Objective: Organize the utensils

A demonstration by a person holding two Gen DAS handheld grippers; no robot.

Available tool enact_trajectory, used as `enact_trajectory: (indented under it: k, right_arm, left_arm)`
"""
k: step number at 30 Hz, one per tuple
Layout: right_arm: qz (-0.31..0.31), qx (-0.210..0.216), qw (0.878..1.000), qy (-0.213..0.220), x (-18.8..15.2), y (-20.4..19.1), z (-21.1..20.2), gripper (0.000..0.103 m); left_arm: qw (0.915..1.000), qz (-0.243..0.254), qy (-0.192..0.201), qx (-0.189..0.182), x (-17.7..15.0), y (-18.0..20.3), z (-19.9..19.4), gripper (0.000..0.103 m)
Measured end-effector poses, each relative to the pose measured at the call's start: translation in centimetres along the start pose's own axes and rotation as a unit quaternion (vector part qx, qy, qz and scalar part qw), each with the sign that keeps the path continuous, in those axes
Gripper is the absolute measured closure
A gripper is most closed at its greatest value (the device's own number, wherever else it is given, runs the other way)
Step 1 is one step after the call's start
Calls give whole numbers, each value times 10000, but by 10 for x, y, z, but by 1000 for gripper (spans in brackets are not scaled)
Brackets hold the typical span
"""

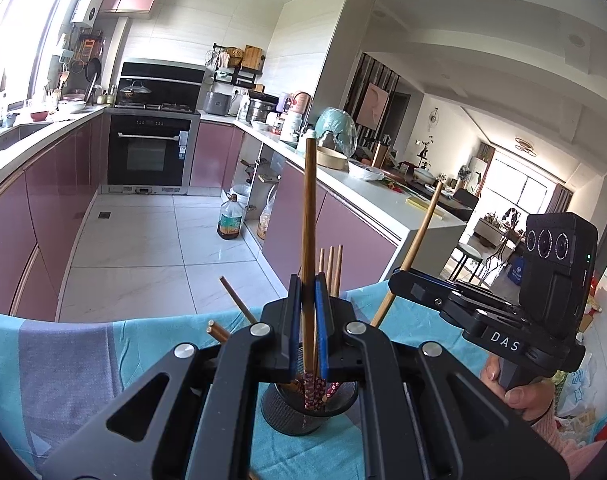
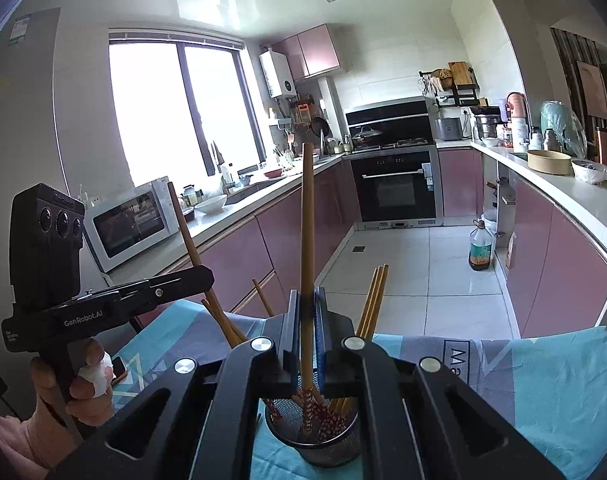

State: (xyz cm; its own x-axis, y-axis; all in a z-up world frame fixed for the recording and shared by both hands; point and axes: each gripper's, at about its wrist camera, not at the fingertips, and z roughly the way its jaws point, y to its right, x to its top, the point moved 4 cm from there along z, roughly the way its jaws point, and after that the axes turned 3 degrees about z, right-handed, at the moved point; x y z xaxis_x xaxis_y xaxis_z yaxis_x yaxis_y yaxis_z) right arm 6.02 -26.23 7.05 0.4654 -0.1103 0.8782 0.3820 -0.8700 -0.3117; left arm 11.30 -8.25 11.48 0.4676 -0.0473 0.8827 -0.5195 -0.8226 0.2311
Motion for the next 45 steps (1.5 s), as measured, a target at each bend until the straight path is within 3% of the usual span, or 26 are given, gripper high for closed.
enact_trajectory:
  k: [30, 45]
  right_arm:
    - [108, -12, 9967, -800, -33, 4, 39, 98]
    - [68, -4, 9964, -846, -32, 6, 35, 97]
  left_arm:
    - [9967, 139, -799, -19, -23, -15, 27, 96]
    - [9962, 172, -855, -11, -26, -21, 36, 96]
